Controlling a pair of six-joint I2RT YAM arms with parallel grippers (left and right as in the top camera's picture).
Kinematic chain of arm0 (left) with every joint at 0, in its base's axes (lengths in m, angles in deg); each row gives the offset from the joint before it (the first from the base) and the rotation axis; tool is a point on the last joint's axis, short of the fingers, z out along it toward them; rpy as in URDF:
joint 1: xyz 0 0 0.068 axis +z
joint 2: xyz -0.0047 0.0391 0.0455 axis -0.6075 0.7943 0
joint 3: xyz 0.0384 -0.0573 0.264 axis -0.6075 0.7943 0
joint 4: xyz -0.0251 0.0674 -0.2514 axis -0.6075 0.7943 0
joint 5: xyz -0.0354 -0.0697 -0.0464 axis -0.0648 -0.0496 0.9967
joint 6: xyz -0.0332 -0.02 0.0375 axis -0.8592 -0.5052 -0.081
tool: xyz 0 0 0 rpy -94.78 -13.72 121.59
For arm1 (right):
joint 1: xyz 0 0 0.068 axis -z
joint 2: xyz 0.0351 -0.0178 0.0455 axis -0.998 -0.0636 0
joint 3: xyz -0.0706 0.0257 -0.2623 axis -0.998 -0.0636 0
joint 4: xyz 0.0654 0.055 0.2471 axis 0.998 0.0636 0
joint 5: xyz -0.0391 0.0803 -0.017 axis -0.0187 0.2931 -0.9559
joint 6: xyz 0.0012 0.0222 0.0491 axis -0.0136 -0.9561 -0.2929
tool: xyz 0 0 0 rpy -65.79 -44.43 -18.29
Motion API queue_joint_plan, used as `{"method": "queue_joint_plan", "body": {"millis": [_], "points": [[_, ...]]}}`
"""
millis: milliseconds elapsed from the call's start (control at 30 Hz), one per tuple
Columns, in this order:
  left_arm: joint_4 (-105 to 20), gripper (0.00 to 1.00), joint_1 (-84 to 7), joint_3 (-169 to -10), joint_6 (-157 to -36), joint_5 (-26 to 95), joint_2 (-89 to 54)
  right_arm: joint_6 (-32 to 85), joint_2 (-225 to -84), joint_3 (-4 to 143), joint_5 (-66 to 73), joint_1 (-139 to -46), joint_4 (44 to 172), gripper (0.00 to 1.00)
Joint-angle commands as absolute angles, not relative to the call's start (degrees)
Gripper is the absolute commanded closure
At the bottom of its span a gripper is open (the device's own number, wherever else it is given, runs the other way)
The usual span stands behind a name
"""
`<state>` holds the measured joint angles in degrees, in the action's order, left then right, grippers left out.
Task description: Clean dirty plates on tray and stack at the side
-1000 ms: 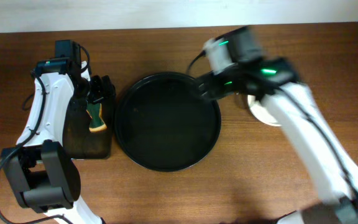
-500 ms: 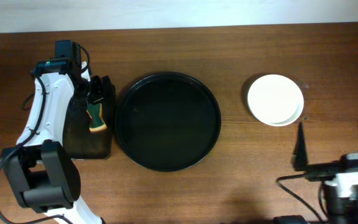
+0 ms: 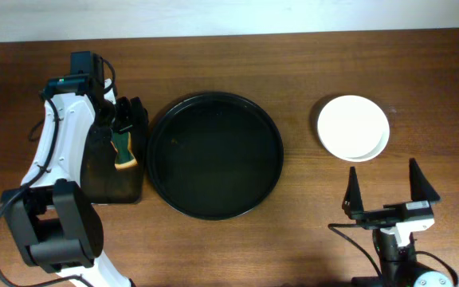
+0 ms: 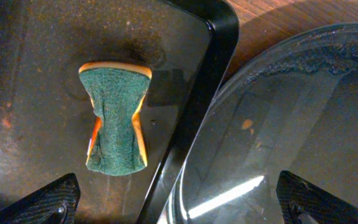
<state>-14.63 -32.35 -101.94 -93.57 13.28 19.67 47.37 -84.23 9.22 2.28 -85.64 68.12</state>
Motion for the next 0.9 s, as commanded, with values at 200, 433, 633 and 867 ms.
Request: {"method": "queue_joint_plan", "body": {"millis": [200,433,633,867], "points": [[-14.61,0.01,-32.24,-101.88,-93.48,12.89,20.00,44.09,-83.62,-4.09,2.67,-85.20,69.13,0.01],[-14.61,0.01,-32.24,-101.88,-93.48,12.89,20.00,44.13,-83.62,-4.09,2.80,-85.20,78.94,0.01],[-14.61,0.01,-32.24,-101.88,-93.48,12.89,20.00,44.13,-83.62,-4.09,2.80,-85.20,78.94,0.01],[-14.61,0.01,-32.24,-101.88,-93.48,12.89,20.00,44.11,-83.62,-4.09,2.80,-85.20,78.94,0.01]]}}
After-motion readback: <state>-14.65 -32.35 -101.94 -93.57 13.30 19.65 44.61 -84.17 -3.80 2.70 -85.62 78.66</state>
